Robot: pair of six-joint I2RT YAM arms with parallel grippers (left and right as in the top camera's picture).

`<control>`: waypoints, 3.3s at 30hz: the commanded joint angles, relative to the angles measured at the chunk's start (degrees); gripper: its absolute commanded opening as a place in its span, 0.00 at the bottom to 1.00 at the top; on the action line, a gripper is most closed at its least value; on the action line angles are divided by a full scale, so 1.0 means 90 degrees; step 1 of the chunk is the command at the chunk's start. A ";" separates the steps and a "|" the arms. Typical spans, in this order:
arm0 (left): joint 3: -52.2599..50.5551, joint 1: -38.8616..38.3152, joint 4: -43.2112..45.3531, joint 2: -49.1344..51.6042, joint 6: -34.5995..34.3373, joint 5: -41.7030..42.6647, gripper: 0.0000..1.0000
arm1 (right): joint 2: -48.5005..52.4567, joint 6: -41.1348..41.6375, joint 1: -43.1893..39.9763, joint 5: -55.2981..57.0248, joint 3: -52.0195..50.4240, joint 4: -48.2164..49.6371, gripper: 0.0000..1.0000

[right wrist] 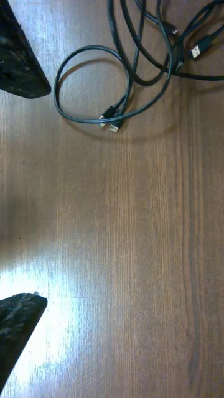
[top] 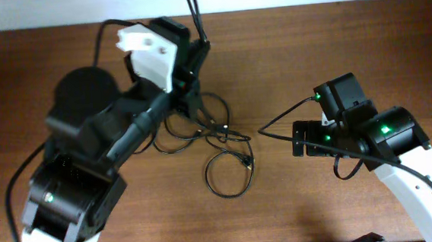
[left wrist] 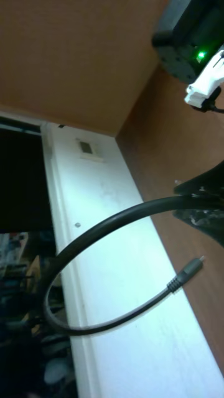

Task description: Untangle cables

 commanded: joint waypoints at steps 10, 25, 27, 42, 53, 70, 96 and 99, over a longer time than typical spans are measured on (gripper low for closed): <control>0.0087 -0.0005 0.1333 -0.0374 -0.1802 -0.1248 0.00 | 0.0005 -0.3733 -0.0015 -0.5455 0.0012 0.2642 0.99; 0.0087 -0.0005 0.0896 -0.0355 -0.1989 -0.1525 0.00 | 0.1353 -0.3495 0.1234 -0.6035 0.0015 0.5360 0.04; 0.0087 -0.0005 0.0454 -0.0345 -0.1987 -0.1792 0.00 | 0.1122 -0.3587 0.0772 -0.7070 0.0015 0.5258 0.04; 0.0063 -0.0007 -0.3303 0.2035 -0.1921 -0.1795 0.99 | -0.1367 0.2028 -0.2868 -0.7533 0.0588 0.8847 0.04; 0.0063 -0.0005 -0.3385 0.2419 -0.1921 -0.1800 0.99 | -0.0216 0.2460 -0.7655 -0.7412 0.0588 0.9564 0.04; 0.0063 -0.0005 -0.3385 0.2419 -0.1921 -0.1800 0.99 | 0.2565 0.0714 -1.0343 -0.6535 0.0585 0.8590 0.04; 0.0063 -0.0005 -0.3385 0.2419 -0.1921 -0.1800 0.99 | 0.3684 -0.1880 -0.7742 -0.5078 0.0573 0.2783 0.97; 0.0063 -0.0005 -0.3385 0.2419 -0.1921 -0.1800 0.99 | 0.3684 -0.2645 -0.5899 -0.4284 0.0573 0.2662 1.00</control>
